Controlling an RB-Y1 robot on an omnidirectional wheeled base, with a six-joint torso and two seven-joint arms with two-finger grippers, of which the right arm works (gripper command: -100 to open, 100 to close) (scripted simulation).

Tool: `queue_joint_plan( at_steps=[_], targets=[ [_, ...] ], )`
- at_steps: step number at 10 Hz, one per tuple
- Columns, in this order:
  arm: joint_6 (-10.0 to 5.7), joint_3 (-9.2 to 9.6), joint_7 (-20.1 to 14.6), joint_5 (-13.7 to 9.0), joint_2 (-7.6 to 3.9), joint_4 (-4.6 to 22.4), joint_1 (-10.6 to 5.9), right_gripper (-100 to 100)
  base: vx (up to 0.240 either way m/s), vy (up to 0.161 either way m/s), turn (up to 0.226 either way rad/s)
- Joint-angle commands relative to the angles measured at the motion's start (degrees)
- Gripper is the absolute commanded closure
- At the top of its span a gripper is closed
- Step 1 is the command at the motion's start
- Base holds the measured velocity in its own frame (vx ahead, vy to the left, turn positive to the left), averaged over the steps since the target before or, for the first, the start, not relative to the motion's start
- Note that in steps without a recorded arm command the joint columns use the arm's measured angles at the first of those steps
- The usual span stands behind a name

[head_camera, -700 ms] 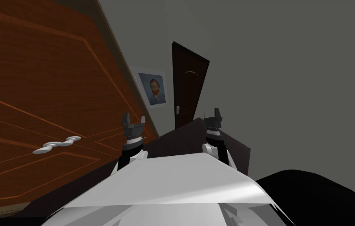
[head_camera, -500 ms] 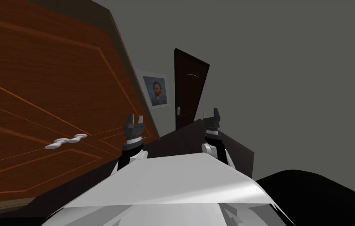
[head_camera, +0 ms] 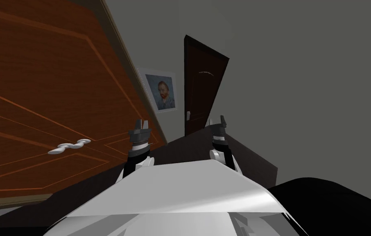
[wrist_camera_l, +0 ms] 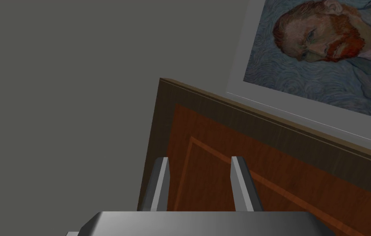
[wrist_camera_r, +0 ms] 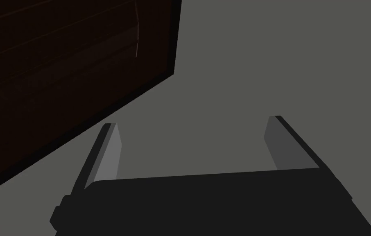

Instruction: Pull the door open

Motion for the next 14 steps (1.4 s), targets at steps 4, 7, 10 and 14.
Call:
queue_joint_plan(
  at_steps=[4,7,10,14],
  targets=[
    [0.52,0.8,-5.46,-4.54,-1.96,5.04,-1.85,-100,0.081,-0.047,0.125],
    [0.81,1.46,-9.47,-7.91,-3.32,8.8,-3.09,-100,0.087,-0.062,0.151],
    [1.11,2.15,-13.75,-11.51,-4.71,12.81,-4.41,-100,0.089,-0.06,0.16],
    [1.52,3.12,-19.71,-16.51,-6.57,18.39,-6.25,-100,0.083,-0.075,0.158]
  ],
)
